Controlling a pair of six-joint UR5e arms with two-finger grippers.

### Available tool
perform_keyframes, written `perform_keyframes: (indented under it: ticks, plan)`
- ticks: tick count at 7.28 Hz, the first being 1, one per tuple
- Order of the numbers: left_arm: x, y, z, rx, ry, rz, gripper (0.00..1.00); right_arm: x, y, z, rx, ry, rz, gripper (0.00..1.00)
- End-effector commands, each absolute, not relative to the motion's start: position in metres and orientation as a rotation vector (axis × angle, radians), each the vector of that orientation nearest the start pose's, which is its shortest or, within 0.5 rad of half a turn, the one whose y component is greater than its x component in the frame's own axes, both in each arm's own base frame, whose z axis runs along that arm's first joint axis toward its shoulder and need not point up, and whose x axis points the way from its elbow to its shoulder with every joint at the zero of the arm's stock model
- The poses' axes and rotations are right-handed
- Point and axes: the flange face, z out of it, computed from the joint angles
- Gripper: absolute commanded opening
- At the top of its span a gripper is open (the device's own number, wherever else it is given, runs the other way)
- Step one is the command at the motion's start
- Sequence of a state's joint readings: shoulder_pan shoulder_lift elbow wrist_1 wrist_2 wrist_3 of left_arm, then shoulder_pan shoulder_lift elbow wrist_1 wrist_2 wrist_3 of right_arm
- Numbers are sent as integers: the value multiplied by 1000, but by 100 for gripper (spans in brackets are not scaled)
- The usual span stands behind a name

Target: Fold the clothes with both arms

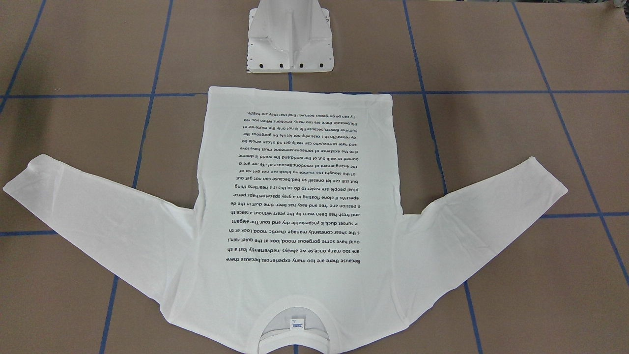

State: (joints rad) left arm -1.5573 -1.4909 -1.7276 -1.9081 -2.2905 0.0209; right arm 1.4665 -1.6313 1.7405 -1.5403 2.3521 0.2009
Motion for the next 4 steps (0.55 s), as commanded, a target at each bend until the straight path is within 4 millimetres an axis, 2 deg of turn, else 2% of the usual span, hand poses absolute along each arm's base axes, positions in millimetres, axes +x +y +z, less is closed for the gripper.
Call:
perform_keyframes:
  ticks: [1,4]
  plan:
    - [-60,-478,584,408,711,195,100,13,-475,603,8,-804,38,100]
    - [-60,-475,589,403,713,192,100,11,-473,606,5,-806,33,100]
